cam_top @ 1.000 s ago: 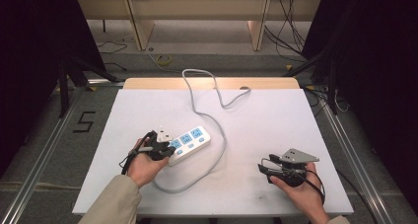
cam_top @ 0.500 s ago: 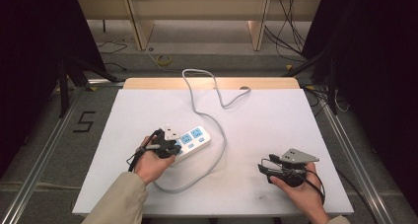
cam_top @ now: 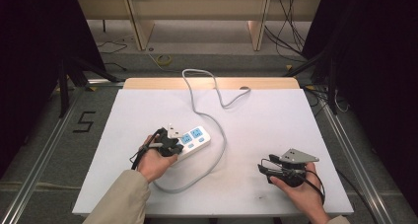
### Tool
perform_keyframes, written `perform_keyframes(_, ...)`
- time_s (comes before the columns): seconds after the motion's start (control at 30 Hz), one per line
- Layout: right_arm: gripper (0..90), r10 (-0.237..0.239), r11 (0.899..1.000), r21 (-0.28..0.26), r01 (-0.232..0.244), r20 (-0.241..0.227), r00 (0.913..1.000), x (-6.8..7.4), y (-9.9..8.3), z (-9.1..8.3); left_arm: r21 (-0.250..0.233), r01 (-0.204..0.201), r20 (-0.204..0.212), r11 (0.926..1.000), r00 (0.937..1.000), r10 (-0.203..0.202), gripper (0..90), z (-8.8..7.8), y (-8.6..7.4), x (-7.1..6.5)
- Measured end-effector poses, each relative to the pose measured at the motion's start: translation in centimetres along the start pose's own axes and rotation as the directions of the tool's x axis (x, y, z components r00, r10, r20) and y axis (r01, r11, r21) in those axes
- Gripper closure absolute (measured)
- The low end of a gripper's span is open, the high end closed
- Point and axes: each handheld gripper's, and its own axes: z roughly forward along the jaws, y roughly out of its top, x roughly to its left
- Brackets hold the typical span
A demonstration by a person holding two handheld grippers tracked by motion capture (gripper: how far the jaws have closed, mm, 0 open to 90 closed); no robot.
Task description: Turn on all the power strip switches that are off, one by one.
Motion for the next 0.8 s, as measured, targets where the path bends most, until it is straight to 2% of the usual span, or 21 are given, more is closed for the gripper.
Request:
perform_keyframes(0.23, 42.2, 0.000, 1.000, 0.001, 0.000, 0.000, 1.0000, -0.01, -0.02, 0.00, 0.007, -0.007, -0.007, 1.0000, 1.0000, 0.007, 89.7, 0.08, 0.12, -0.26)
perform_keyframes(0.37, 42.1, 0.001, 1.000, 0.003, -0.001, 0.001, 1.0000, 0.04, -0.02, 0.01, 0.020, -0.027, -0.032, 0.9994, 0.9991, 0.027, 89.8, 0.15, 0.23, -0.59)
perform_keyframes(0.47, 42.1, 0.001, 1.000, 0.003, -0.001, 0.000, 1.0000, 0.03, -0.02, -0.01, 0.019, -0.012, -0.032, 0.9997, 0.9994, 0.013, 89.8, 0.18, 0.24, -0.55)
perform_keyframes(0.6, 42.1, 0.000, 1.000, 0.003, 0.000, -0.001, 1.0000, 0.05, -0.02, -0.01, 0.024, -0.019, -0.038, 0.9995, 0.9991, 0.020, 89.8, 0.21, 0.24, -0.53)
perform_keyframes(0.8, 42.1, -0.003, 1.000, 0.000, 0.003, 0.000, 1.0000, 0.11, 0.00, -0.02, 0.006, -0.014, -0.035, 0.9999, 0.9993, 0.014, 89.9, 0.40, 0.08, -0.47)
